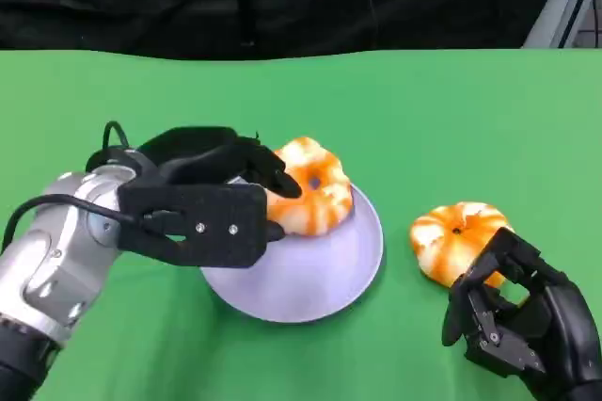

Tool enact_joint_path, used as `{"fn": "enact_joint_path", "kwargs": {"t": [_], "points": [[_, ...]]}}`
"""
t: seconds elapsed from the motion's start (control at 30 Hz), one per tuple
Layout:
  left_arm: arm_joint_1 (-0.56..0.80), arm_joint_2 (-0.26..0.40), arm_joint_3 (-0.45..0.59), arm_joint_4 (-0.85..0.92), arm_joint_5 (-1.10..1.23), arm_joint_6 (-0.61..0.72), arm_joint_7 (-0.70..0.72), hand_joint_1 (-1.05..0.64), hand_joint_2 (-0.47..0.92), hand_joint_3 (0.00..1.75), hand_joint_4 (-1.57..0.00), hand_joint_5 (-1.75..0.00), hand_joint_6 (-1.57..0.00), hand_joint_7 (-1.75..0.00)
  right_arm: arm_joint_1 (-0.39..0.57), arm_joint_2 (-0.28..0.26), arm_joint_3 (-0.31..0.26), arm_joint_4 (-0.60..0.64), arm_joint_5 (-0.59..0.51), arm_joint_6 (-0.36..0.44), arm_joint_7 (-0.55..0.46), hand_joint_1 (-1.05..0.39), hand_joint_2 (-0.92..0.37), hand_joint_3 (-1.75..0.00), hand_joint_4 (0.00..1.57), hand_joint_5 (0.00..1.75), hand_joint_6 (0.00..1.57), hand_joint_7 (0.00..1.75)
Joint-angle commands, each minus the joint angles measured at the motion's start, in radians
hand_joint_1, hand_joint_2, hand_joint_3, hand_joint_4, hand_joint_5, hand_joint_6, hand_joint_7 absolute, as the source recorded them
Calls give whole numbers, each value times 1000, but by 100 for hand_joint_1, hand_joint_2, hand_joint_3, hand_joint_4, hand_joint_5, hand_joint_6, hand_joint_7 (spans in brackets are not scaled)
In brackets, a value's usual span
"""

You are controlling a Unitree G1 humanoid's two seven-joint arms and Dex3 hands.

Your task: Grasp the bread from the table and place it into the plate.

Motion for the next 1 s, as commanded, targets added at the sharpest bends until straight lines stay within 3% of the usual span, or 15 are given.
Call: {"fn": "enact_joint_path", "kwargs": {"t": [0.03,0.13,0.4,0.43,0.47,0.53,0.63,0.67,0.73,0.77,0.8,0.83,0.87,0.93,1.0], "points": [[39,37,14,-73,30,-25,28,-105,92,66,-64,-10,-65,-1,-10,-7,-9,8,3,-16,1,-15,-59,-108,85,175,61,175],[56,39,24,-105,35,-27,38,-105,92,66,-83,-10,-35,0,-12,-8,-9,9,3,-15,3,-15,-59,-108,85,175,61,175],[118,15,92,-168,-36,-3,56,-104,92,65,-90,-9,-36,-2,-11,-6,-7,11,-1,-25,4,-15,-60,-109,84,175,61,175],[149,-7,134,-185,-105,15,57,-55,90,44,-96,-9,-56,-7,-10,-4,-7,10,-3,-25,1,-15,-60,-109,84,175,61,175],[175,-22,170,-201,-166,32,51,-35,91,34,-99,-8,-65,-9,-9,-4,-7,7,-6,-22,-4,-15,-60,-108,84,175,61,175],[215,-36,229,-231,-286,87,9,-9,92,32,-101,-7,-77,-11,-9,-3,-6,4,-5,-17,-7,-15,-60,-108,84,175,61,175],[271,-49,305,-246,-467,130,-54,5,92,40,-104,-9,-88,-14,-9,-4,-6,-2,-1,-14,-5,-14,-60,-108,85,175,62,175],[292,-55,327,-249,-518,144,-65,9,91,50,-106,-17,-97,-16,-9,-5,-6,-3,-2,-13,-5,-15,-60,-108,85,175,62,175],[321,-59,351,-257,-574,162,-74,13,85,69,-84,-78,-108,-16,-8,-7,-4,-9,-5,-6,-9,-15,-59,-107,85,175,62,175],[346,-60,368,-272,-604,176,-76,12,83,74,-80,-98,-113,-19,-7,-8,-4,-12,-3,-1,-9,-15,-60,-107,85,175,62,175],[370,-62,381,-287,-634,188,-79,10,78,85,-76,-123,-117,-31,-7,-9,-4,-13,-2,0,-8,-15,-60,-108,85,175,61,175],[395,-68,399,-305,-678,206,-83,9,73,95,-75,-140,-112,-57,-8,-11,-5,-10,0,-1,-4,-15,-60,-108,85,175,61,175],[422,-74,416,-328,-722,231,-86,11,66,112,-77,-158,-101,-99,-9,-12,-6,-9,0,-1,-2,-14,-60,-108,85,175,61,175],[465,-75,442,-357,-792,261,-103,14,61,131,-82,-171,-87,-147,-8,-14,-7,-13,1,5,-3,-14,-60,-108,85,175,61,175],[502,-71,461,-367,-833,270,-120,15,60,137,-85,-174,-81,-166,-9,-14,-8,-11,4,3,1,-14,-60,-108,85,175,61,175]]}}
